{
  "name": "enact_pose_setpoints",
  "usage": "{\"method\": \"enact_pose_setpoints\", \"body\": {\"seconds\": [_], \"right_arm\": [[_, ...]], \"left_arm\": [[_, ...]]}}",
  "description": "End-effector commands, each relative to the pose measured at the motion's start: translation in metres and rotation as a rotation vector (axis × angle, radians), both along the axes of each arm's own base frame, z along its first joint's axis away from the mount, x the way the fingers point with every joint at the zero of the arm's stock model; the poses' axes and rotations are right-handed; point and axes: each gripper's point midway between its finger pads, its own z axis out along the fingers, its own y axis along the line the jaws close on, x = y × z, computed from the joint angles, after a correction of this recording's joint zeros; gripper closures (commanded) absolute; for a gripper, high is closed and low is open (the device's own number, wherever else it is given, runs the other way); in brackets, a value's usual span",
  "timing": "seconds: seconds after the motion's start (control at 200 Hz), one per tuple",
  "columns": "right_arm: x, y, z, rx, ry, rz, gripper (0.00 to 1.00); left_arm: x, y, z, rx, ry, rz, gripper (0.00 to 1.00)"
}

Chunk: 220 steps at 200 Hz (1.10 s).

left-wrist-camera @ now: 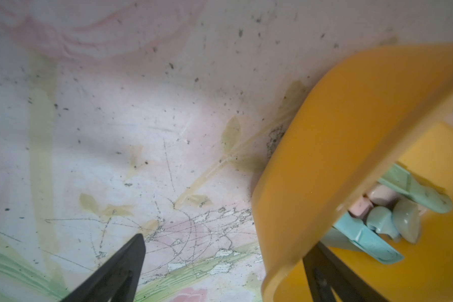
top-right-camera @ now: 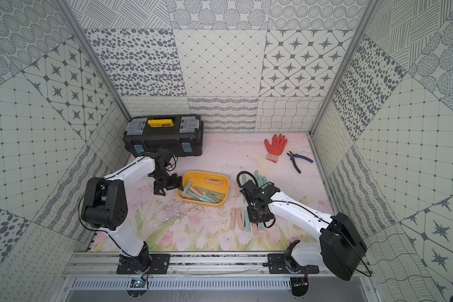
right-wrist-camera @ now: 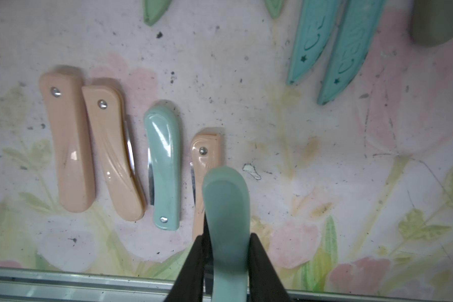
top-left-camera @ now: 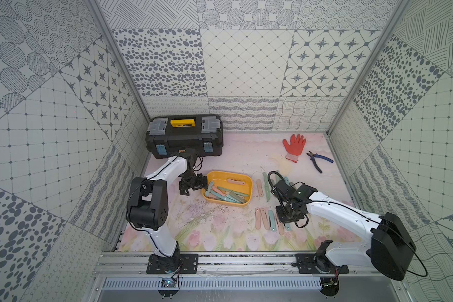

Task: Take the fruit knife out of the storage box
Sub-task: Place the fruit knife at the center of the board.

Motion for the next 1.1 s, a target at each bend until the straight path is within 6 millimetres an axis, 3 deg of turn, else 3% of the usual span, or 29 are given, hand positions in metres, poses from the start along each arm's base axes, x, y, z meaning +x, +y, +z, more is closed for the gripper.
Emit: {"method": "enact_pose_setpoints", "body": {"seconds": [0.0, 0.23, 0.67, 1.096], "right_arm": [[-0.004, -0.006, -0.013, 0.009, 0.024, -0.097, 0.77], [-0.005, -0.005, -0.038, -0.014, 0.058, -0.103, 0.76], [0.008, -0.02, -0.052, -0.121, 0.043, -0.129, 0.7], [0.023, -0.017, -0.053, -0.109, 0.007, -0.123, 0.66]], "left_arm": [[-0.003, -0.002, 0.003, -0.012, 0.003, 0.008, 0.07], [-0.002, -0.003, 0.004, -0.018, 0.001, 0.01, 0.07], [-0.004, -0.003, 0.003, -0.015, 0.007, 0.011, 0.08], [-0.005, -0.002, 0.001, -0.013, 0.011, 0.011, 0.07]]}}
